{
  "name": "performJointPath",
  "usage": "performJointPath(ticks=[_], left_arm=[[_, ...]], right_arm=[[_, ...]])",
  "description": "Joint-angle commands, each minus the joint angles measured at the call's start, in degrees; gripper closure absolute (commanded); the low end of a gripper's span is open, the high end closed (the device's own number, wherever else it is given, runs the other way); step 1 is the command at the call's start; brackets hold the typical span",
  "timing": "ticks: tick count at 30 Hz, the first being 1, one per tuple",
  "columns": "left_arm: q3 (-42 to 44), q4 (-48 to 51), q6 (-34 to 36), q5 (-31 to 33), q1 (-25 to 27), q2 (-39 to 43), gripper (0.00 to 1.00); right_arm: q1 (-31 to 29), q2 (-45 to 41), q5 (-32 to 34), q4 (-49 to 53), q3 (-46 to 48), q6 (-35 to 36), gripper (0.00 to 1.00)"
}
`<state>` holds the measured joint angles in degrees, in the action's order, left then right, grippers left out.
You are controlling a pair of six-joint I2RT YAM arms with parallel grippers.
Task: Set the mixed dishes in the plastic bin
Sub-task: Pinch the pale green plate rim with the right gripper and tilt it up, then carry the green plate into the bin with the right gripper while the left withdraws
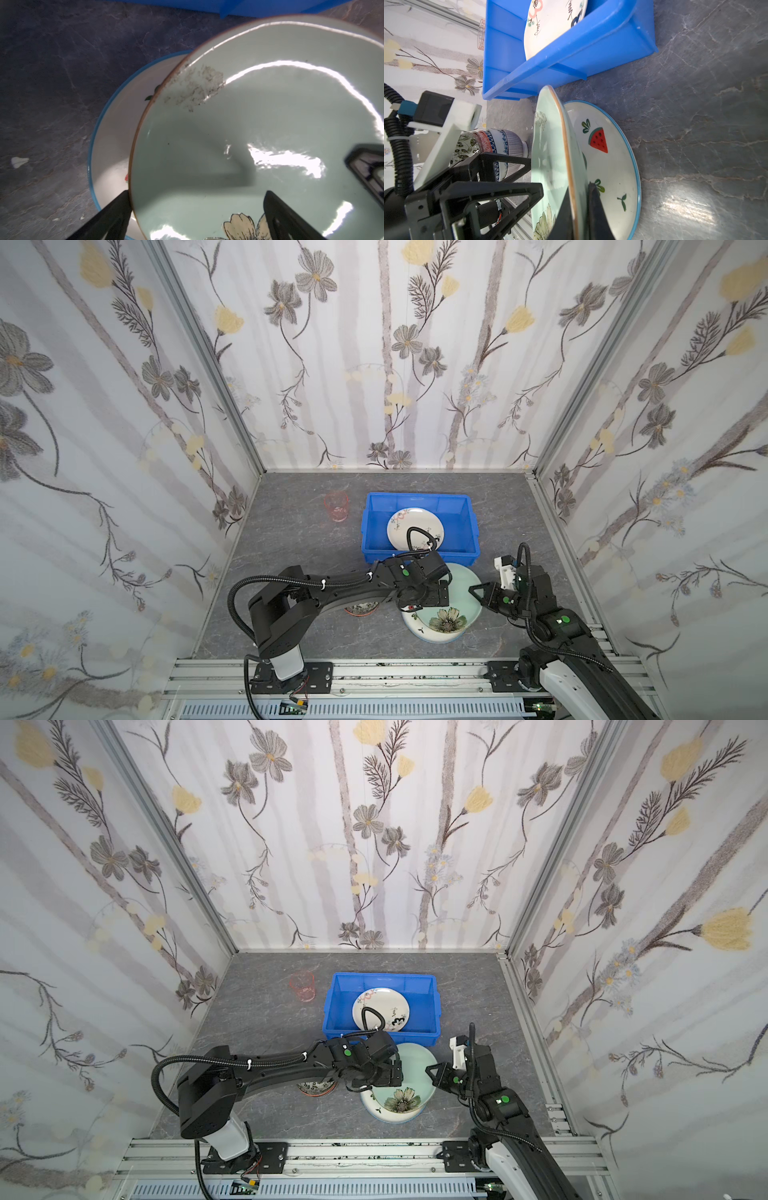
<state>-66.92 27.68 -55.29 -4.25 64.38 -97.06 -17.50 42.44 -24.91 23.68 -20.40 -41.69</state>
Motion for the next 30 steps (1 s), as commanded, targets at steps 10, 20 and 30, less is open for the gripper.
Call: performJointPath(ticks=[10,20,30], left_arm=[[3.41,-5.0,0.24,1.93,-1.42,5.51,0.0],[5.64,-5.01,2.22,1.56,-4.63,12.44,0.0],[7.04,-5.02,7.5,-2.91,-12.63,27.6,0.0]], right_arm=[[1.14,0.37,-5.89,2.4,-4.81,2.35,1.0],[1.93,0.69,-7.4,4.4,-8.39,3.36,1.0],[2.45,9.29,-8.72,6.11,-18.88,8.41,1.0]])
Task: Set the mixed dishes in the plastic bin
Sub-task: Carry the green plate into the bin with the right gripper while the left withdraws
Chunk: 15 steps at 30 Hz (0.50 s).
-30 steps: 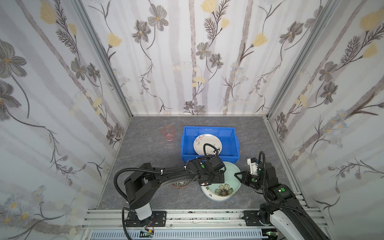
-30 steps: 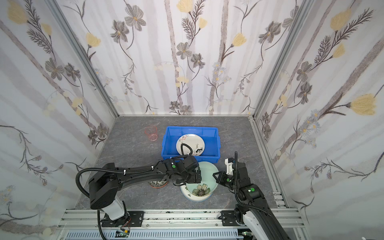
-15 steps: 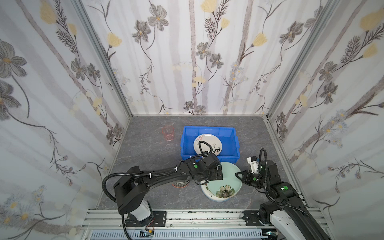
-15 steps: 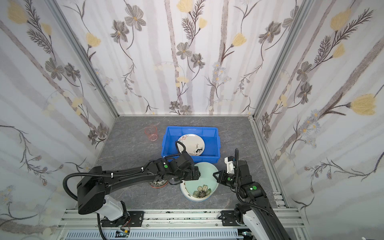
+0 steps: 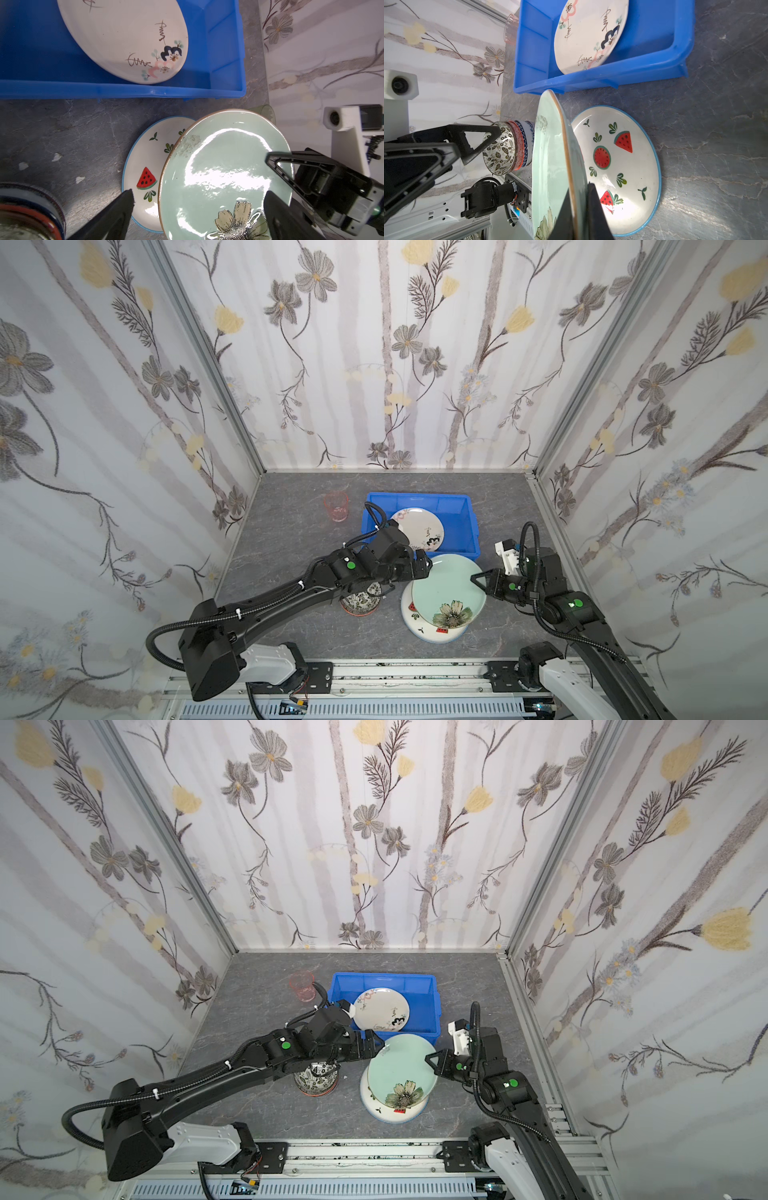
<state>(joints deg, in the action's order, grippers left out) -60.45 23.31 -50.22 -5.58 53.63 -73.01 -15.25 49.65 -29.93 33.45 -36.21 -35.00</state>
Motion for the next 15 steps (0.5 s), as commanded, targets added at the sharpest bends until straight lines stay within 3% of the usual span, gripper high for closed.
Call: performJointPath(ticks=[1,9,15], left_arm=[[0.99,-0.71,2.72,-2.1,-2.98,4.99,0.0],[5.33,-0.72,4.71,-5.38,-12.14,14.18,0.0],[6.48,-0.72,5.83,-7.35,-16.48,16.06,0.0]], right_arm=[[0.21,3.24,-3.64,-3.66,-4.45,2.14,1.0],[0.48,15.61,-4.83,-5.65,-16.94,4.72,1.0],[0.55,24.25,-6.05,-10.7,-22.58,4.06,1.0]])
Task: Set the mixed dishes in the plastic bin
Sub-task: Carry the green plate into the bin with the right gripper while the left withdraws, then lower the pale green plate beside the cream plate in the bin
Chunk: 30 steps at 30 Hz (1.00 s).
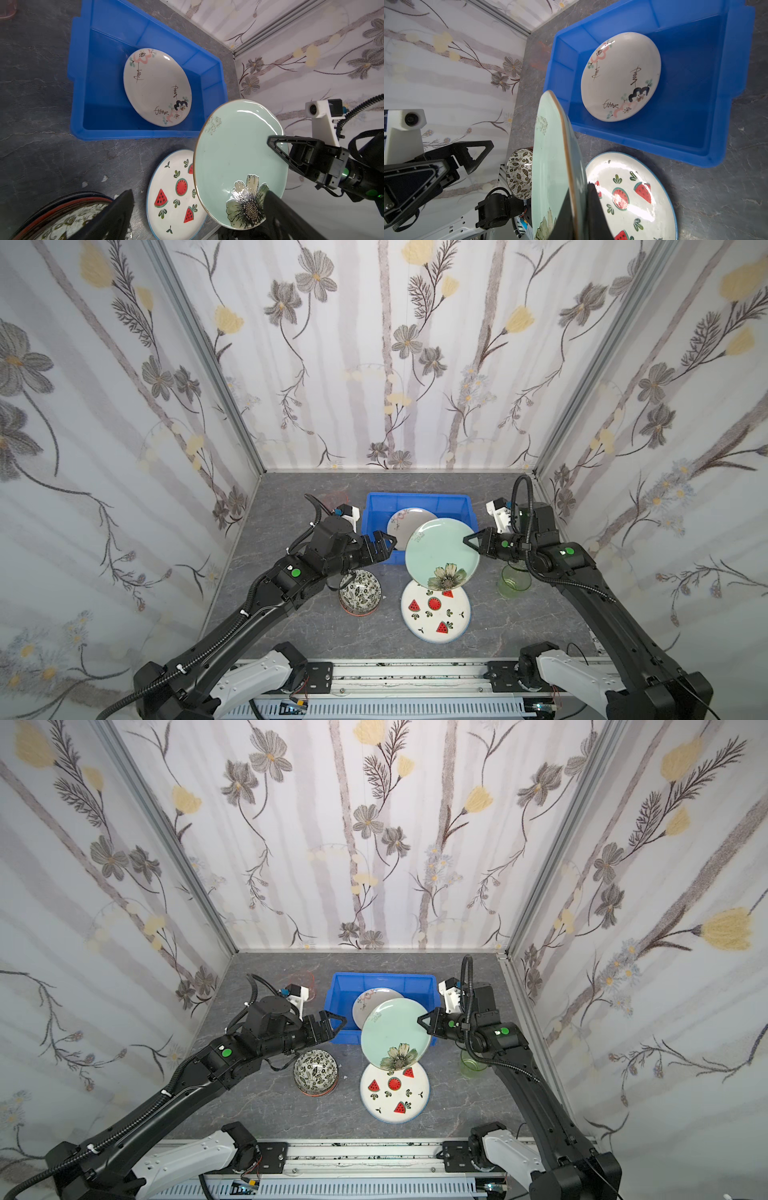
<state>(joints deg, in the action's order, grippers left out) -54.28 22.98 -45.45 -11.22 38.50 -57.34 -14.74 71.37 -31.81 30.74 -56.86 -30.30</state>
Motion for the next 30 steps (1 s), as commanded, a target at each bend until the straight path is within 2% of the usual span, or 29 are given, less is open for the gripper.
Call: performJointPath(ticks=[1,7,15,30], left_arm=[[0.39,-0.39,1.07,-2.01,-1.95,0.39,0.0],[0.52,-0.39,1.48,-2.52,-6.41,0.61,0.0],[0.12,-0.39,2.47,-7.11,-11.74,-0.05,0.0],[0.19,-0.39,3.42,-8.4,-14.68,-1.82,0.0]], right_arm=[[0.06,3.72,-4.2,-8.91,-2.47,-0.93,1.0],[-0.02,10.15,-4.12,-16.15,-4.22,-4.1,1.0],[-0.03,17.19,-1.73,-26.27,-4.13,-9.2,1.0],[-1.25,29.15,1.75,-35.99,-5.87,-14.08,1.0]])
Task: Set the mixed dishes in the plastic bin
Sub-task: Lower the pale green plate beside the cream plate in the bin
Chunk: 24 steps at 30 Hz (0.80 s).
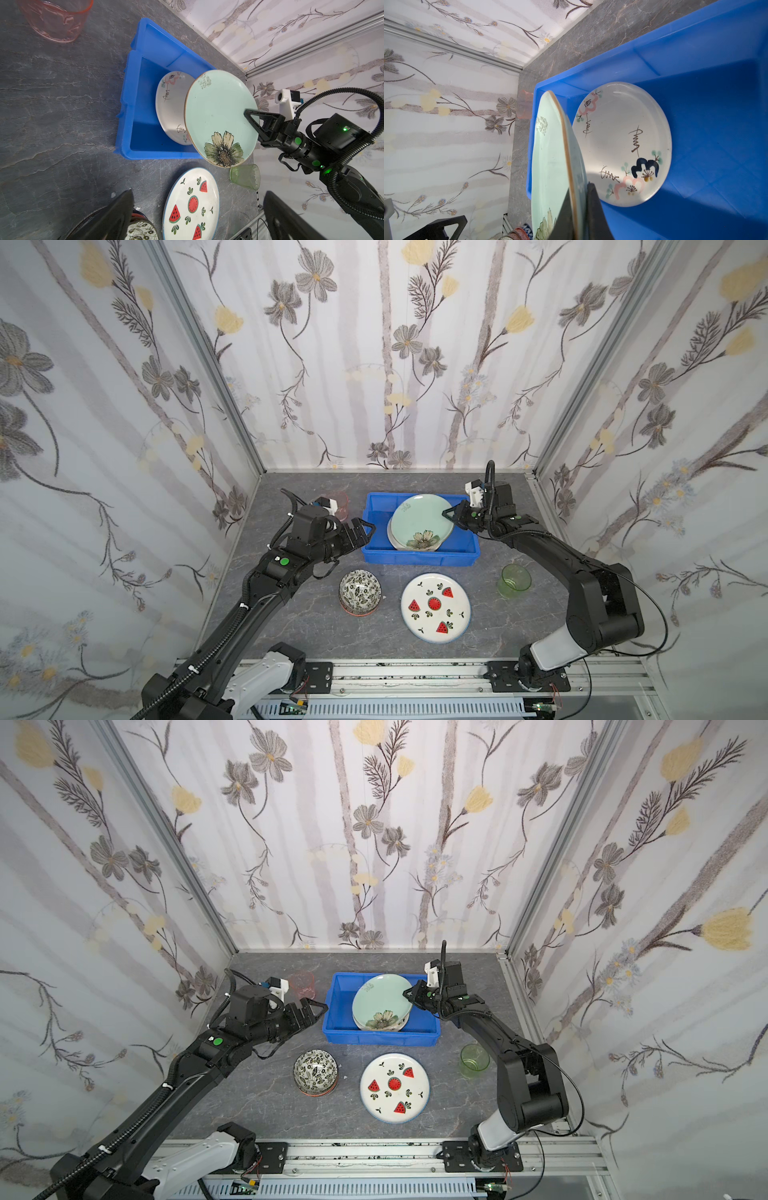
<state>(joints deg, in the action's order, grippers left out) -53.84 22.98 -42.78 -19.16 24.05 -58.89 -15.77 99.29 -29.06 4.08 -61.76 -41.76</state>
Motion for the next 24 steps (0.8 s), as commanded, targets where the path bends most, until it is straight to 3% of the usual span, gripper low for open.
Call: performJointPath(ticks=[1,24], left_arm=[[-0.21,-0.39,0.89,-0.52,-0.36,-0.42,0.0],[-0.38,-0.39,4.46,-1.33,-2.97,-5.83,0.0]], right_arm=[[-0.3,1.95,-1.06,-9.73,-1.2,-2.79,1.0],[-0.93,15.25,-0.12,-18.2,-3.63,-6.42,1.0]])
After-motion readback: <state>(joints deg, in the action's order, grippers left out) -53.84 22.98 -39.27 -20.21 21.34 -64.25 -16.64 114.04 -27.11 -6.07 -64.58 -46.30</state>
